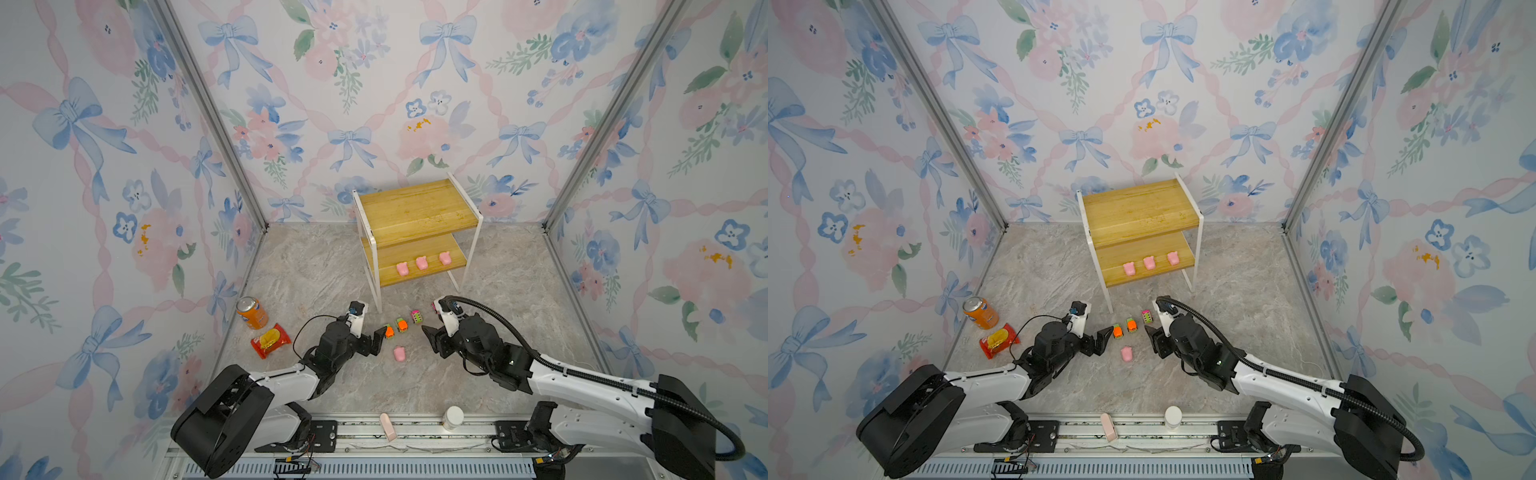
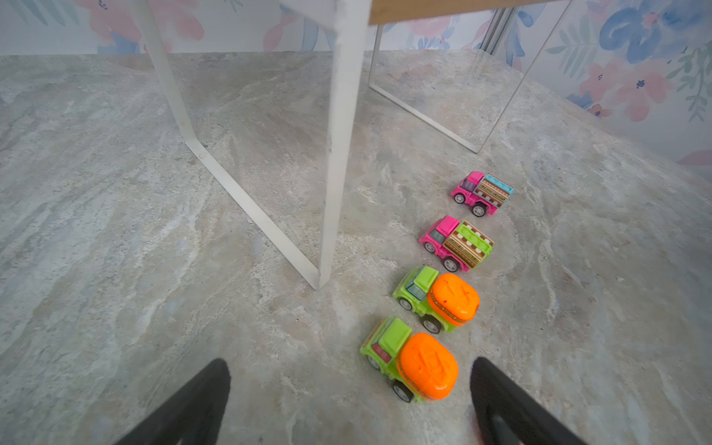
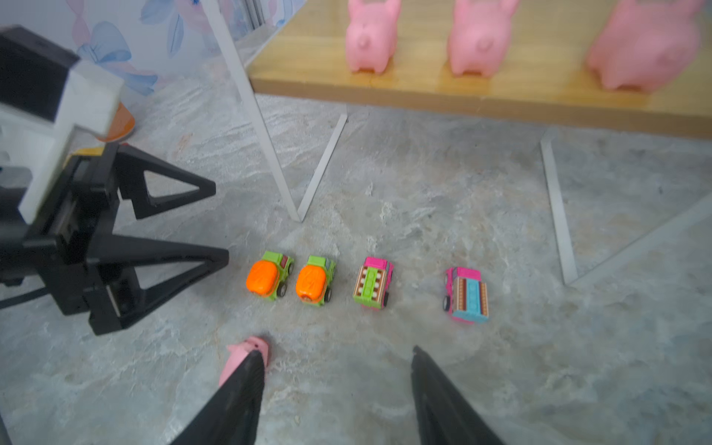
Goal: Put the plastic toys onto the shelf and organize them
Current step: 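Withdraw the right gripper and lower it onto the last pink pig, closing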
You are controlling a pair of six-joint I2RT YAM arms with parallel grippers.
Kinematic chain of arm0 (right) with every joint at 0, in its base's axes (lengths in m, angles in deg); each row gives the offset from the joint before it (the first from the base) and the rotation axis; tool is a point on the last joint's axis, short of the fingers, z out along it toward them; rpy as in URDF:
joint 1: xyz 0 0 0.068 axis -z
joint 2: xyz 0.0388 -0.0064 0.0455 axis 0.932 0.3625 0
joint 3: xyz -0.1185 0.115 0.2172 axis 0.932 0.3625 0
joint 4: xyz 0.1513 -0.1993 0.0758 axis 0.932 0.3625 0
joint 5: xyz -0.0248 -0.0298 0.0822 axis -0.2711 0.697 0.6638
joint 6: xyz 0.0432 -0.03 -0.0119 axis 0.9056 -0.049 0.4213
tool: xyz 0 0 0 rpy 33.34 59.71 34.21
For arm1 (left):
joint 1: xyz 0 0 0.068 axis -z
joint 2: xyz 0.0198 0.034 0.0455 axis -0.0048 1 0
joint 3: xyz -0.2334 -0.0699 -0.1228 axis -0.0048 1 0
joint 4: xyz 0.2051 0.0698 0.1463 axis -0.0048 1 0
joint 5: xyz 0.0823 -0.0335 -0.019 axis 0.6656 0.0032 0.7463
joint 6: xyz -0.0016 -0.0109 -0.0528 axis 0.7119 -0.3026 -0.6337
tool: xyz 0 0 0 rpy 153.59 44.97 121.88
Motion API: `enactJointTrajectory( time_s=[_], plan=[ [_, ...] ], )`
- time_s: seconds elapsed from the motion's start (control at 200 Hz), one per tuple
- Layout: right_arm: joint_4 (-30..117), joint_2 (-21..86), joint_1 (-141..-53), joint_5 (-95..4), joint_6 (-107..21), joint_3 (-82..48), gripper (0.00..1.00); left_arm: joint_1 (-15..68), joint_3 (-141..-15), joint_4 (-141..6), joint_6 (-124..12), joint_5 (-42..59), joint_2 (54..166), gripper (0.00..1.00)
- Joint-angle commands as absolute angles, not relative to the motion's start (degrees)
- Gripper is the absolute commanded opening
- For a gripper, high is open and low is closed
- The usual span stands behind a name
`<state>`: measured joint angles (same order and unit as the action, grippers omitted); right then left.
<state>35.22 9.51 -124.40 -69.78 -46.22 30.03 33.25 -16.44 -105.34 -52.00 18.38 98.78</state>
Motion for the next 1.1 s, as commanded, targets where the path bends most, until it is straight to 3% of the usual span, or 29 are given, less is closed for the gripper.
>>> enactJointTrajectory(
  time_s=[0.0, 0.37, 0.88, 1.095],
  plan=[
    [29.89, 12.41, -127.57, -67.89, -42.32, 33.07, 0.62, 32.84, -15.62, -105.18, -52.59, 18.05, 99.02, 0.98],
    [17.63, 30.76, -131.12, -64.64, -40.20, 29.65, 0.62, 32.93, -14.80, -105.17, -52.92, 18.47, 98.27, 0.98],
    [15.01, 38.72, -132.78, -63.04, -39.58, 25.56, 0.63, 32.88, -14.79, -105.12, -53.02, 18.25, 98.39, 0.98],
    [12.86, 43.18, -132.82, -63.23, -38.56, 24.80, 0.59, 32.88, -14.80, -105.18, -53.05, 18.30, 98.42, 0.98]
  ],
)
